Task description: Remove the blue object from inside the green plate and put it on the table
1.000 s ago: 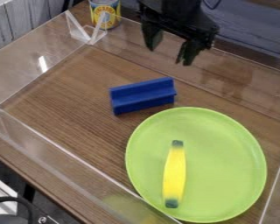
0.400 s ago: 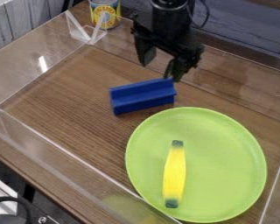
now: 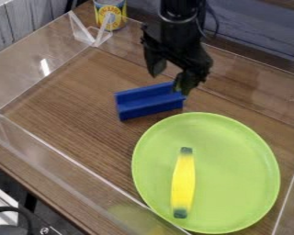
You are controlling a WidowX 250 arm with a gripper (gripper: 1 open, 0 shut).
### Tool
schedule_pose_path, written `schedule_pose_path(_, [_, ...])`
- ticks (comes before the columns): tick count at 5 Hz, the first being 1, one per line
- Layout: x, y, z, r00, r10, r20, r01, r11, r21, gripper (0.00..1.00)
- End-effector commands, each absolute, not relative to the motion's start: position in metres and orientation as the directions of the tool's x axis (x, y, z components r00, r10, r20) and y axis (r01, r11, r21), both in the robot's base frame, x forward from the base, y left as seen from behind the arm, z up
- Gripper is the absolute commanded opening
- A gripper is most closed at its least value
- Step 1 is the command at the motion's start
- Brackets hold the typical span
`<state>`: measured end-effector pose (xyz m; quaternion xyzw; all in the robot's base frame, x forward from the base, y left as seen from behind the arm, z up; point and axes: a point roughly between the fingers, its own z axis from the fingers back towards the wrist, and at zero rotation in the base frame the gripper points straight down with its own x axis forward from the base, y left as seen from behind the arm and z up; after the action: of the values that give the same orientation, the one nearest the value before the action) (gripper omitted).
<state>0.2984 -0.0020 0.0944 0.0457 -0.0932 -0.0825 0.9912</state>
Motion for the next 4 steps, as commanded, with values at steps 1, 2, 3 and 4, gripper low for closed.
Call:
schedule_pose_path(1, [0.303,0.001,0.101,0.945,-0.262,0.198,0.245,0.964,0.107,1.00])
schedule_pose_path(2, [0.305,0.002,0.099,0.933,-0.311,0.182,0.298,0.949,0.100,1.00])
schedule_pose_path(3, [0.303,0.003,0.106,0.927,-0.336,0.168,0.324,0.942,0.091,1.00])
schedule_pose_path(4, [0.302,0.005,0.114,0.920,-0.359,0.155,0.350,0.933,0.083,1.00])
